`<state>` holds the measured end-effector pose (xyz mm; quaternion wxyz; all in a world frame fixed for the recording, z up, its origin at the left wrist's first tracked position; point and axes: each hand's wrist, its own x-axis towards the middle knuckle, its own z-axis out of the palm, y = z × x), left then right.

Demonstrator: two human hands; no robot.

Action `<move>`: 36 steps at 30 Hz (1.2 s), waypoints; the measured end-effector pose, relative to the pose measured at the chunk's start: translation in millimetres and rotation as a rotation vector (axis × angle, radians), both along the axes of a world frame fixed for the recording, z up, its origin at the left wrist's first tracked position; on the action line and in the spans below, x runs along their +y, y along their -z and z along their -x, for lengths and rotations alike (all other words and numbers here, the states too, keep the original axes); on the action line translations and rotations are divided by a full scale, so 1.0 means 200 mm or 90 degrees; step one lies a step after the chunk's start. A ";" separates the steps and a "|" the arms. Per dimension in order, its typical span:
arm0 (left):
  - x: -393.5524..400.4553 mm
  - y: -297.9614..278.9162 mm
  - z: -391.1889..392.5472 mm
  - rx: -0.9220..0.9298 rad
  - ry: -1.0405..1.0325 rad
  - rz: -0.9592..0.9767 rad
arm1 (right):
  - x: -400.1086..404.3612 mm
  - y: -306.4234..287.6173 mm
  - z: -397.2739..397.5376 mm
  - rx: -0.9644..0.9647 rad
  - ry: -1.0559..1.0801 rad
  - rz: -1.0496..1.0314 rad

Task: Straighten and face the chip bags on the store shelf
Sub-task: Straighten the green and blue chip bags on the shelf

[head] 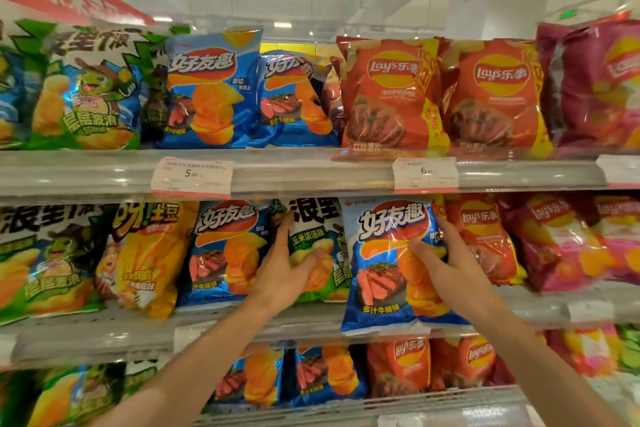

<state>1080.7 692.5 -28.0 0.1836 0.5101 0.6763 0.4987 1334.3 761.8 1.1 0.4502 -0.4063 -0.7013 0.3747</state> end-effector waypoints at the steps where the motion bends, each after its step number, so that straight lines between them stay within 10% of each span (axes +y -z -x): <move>1: 0.00 0.00 -0.01 0.008 -0.002 -0.013 | 0.02 0.01 -0.02 0.000 0.001 -0.001; 30: -0.71 -0.08 0.41 0.089 -0.159 -0.126 | 0.07 0.14 0.61 -0.091 0.035 -0.082; 36: -0.72 -0.06 0.42 0.096 -0.145 -0.134 | 0.03 0.17 0.62 -0.218 0.108 -0.284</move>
